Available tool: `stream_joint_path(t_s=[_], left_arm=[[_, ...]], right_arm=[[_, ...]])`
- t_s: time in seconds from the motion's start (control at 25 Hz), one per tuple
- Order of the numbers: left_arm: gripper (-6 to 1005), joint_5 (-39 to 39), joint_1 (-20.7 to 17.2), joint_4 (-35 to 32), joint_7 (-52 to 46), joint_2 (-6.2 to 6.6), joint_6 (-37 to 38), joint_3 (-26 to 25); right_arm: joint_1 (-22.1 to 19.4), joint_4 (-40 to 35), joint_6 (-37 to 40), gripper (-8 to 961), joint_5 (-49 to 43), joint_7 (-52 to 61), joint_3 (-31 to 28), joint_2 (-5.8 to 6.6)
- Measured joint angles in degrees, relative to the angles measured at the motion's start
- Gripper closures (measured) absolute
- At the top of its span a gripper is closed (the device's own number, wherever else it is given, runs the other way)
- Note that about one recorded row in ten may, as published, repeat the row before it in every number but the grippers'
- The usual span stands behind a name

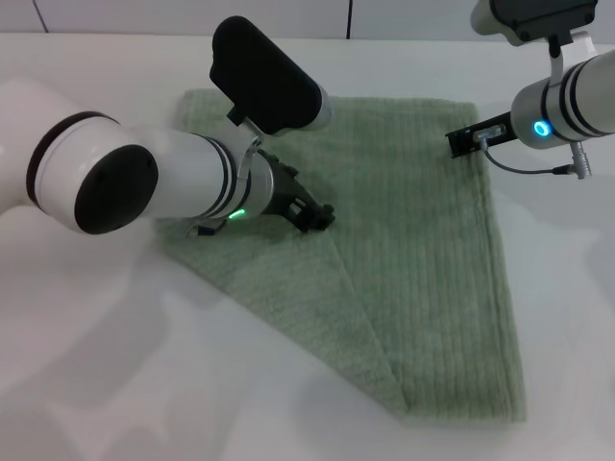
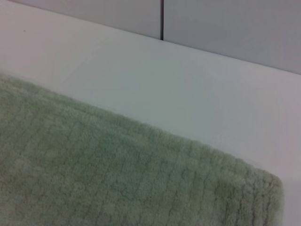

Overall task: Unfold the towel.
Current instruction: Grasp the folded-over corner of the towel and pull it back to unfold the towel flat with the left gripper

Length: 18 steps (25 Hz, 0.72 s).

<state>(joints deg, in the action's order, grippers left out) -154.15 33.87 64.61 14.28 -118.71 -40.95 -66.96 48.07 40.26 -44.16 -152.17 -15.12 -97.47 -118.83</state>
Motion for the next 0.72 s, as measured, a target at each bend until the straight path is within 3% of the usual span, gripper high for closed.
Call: stream_joint_path(t_s=[0.12,0.32,0.72], left_arm=[[264,-0.2,0.1,0.0,0.4,0.02,-0.7,0.0],[507,-0.3,0.6,0.2,0.6,0.07,-2.1,0.0],[696,-0.4,-0.4,5.4,0.6,0.28,-5.2,0.1]], right_arm=[[0.0,0.0,-0.1,954,0.0,0.0,0.0,0.00],[-0.1,0.0,-0.2,954,-0.1,0.0,0.0,0.00],[-0.2,0.0,-0.2,954,-0.2,0.0,-0.1,0.00]])
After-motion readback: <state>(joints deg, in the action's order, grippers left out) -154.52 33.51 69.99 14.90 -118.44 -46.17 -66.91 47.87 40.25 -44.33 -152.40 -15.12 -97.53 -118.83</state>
